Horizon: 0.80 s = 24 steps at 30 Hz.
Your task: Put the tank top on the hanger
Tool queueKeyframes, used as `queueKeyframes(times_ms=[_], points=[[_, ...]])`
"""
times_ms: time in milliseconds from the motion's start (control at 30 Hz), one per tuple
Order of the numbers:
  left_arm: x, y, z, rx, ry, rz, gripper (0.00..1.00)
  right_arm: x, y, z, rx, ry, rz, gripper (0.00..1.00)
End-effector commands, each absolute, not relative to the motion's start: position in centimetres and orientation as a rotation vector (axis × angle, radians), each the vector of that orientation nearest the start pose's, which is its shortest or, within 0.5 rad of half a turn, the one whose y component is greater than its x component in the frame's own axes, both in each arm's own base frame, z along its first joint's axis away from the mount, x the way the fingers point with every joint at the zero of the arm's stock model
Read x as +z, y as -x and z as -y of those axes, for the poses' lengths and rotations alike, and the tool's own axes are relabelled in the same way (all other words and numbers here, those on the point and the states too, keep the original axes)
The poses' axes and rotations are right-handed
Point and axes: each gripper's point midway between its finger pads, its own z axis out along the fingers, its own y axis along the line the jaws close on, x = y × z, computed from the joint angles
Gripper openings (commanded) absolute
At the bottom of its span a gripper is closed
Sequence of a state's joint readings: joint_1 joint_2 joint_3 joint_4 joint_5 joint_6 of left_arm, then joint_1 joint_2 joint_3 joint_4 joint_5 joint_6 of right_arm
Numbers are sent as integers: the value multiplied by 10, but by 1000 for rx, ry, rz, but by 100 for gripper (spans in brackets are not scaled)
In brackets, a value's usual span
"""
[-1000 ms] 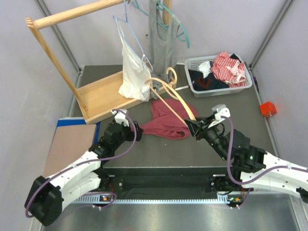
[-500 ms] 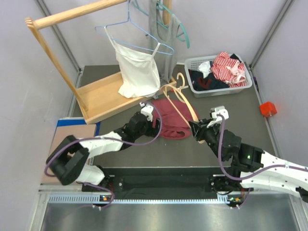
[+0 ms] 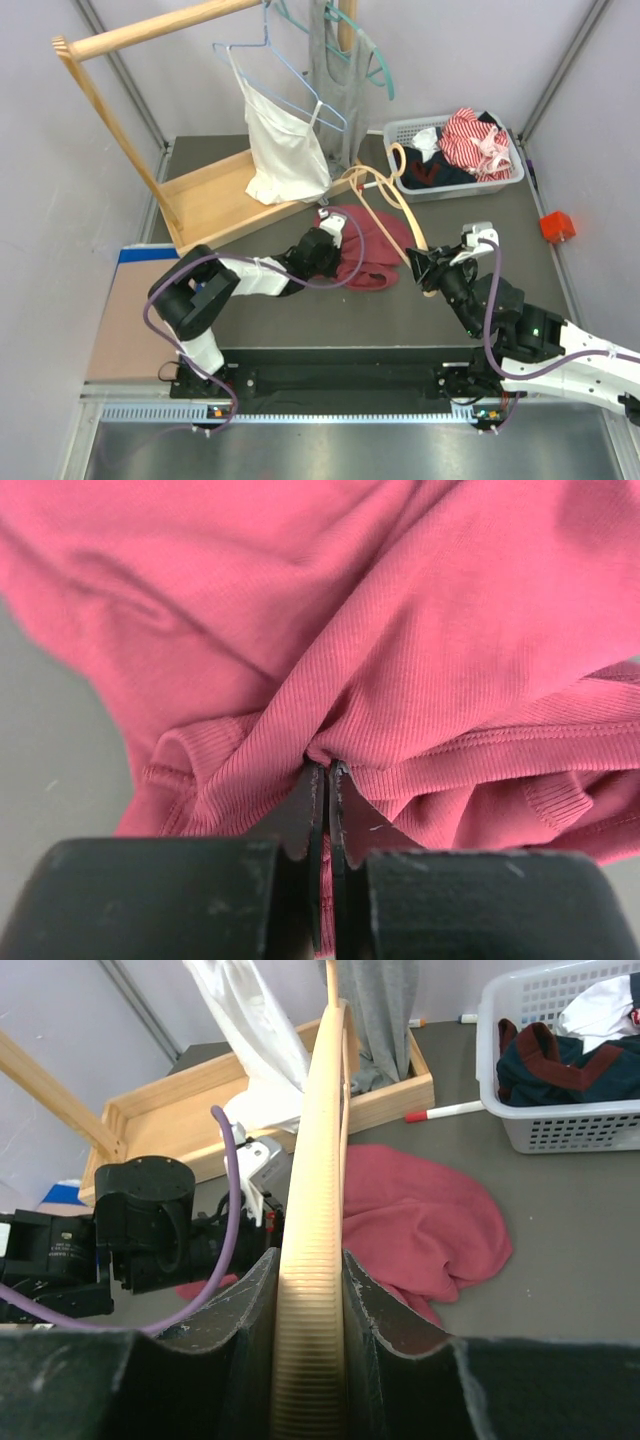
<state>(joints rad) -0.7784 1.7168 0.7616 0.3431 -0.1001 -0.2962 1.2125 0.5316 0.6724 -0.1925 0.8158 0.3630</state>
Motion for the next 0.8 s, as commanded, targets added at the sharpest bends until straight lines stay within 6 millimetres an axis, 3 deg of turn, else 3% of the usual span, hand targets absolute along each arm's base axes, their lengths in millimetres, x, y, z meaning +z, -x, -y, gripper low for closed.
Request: queueKeyframes(times_ms=[0,67,100,167,233,267,367,433,467,500,567,600,633,700,767], points=[[67,-327,349,-658,-479,-2037,0,305,-194,-166,549,4,-1606,0],[79,-332,370,-732,-476,-2005,0,306,-194,-164,544,-6,-1604,0],[71,-336,375,-735,-469,-2014,0,307,-195,-162,538,-19,-1603,0],[90,-344,399,-830,-458,-1966,0,308,-194,-160,543,-28,-1610,0],[83,-351,411,-857,-444,-1979,0,307,-194,-157,542,-38,-1612,0],[95,-359,422,-880,-443,-1952,0,307,-194,-156,540,-46,-1615,0],[96,-367,430,-873,-446,-1969,0,308,-194,-149,526,-66,-1613,0],[103,-370,423,-822,-449,-1952,49,309,-194,-147,516,-71,-1612,0],[96,-367,413,-782,-456,-1966,69,310,-194,-145,513,-74,-1610,0],[109,-369,402,-736,-432,-1942,85,311,-195,-144,503,-77,-1611,0],[96,-367,368,-567,-429,-1973,87,311,-195,-143,498,-82,-1612,0],[113,-364,357,-541,-422,-1946,88,310,-195,-143,498,-83,-1613,0],[103,-358,338,-462,-423,-1966,88,310,-195,-143,500,-84,-1613,0],[116,-346,319,-427,-425,-1965,87,307,-196,-145,497,-83,-1617,0],[105,-332,300,-380,-433,-2012,84,304,-196,-147,499,-88,-1622,0]])
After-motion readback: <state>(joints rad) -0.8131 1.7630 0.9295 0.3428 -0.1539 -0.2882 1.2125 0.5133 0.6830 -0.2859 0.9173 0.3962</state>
